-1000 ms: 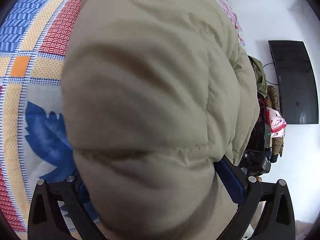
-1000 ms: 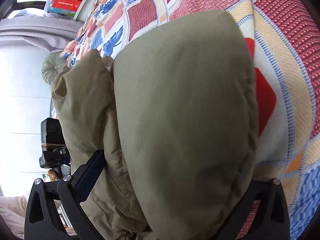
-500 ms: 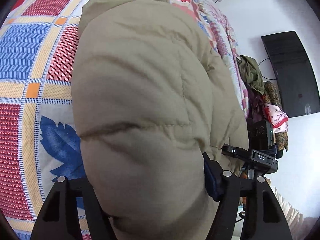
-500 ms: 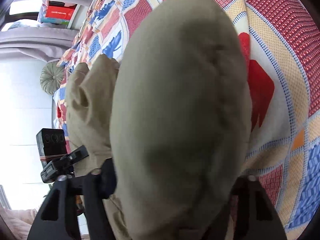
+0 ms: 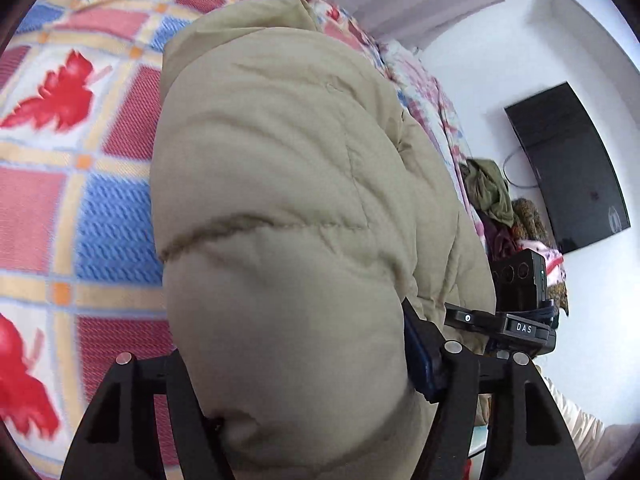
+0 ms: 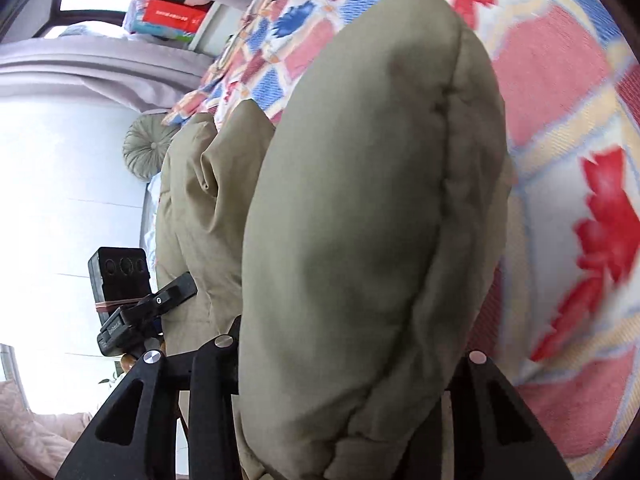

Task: Fold large clothes
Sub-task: 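Grasp the khaki bundle with both tools and lift it, rolling it over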

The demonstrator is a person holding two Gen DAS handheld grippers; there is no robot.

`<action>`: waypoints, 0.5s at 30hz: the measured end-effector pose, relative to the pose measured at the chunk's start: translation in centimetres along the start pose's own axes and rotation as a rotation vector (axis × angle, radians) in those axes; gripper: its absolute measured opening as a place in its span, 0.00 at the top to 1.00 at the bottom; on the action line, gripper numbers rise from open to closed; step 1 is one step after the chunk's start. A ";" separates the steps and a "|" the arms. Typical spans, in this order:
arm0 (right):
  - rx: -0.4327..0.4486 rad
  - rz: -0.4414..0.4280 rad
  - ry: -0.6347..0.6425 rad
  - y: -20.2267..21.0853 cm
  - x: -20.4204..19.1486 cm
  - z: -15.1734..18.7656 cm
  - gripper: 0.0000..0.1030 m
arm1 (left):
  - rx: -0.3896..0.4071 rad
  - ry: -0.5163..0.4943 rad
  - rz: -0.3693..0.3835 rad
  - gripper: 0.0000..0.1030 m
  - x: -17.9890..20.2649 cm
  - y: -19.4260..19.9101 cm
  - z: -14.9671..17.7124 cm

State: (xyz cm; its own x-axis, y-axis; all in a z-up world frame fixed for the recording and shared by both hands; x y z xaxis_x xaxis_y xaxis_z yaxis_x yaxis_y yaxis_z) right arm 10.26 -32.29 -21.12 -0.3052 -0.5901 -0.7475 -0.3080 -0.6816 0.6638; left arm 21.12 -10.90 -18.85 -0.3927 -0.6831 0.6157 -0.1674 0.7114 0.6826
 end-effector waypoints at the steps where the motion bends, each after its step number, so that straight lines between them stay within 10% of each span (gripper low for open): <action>1: -0.003 -0.006 0.010 -0.7 -0.7 -0.4 0.58 | 0.014 0.001 -0.013 0.32 -1.2 0.9 -0.8; 15: -0.020 0.055 0.106 -14.5 -6.3 -7.9 0.58 | 0.059 0.102 -0.227 0.20 -19.1 1.4 -5.2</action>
State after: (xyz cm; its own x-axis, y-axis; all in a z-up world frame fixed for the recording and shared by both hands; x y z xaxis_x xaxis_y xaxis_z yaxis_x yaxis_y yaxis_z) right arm 23.79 -22.13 -26.25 -0.2239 -0.6683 -0.7094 -0.2746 -0.6551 0.7039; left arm 33.04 2.25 -27.63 -0.2459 -0.8373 0.4884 -0.2942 0.5446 0.7854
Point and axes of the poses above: each gripper's, at about its wrist camera, not at the fingertips, and y roughly against the way its jaws point, x to its right, z to its underside, the point moved 8 cm from there along -y, roughly the way its jaws point, and after that the axes turned 11 degrees about -y, right-handed, at the moved point
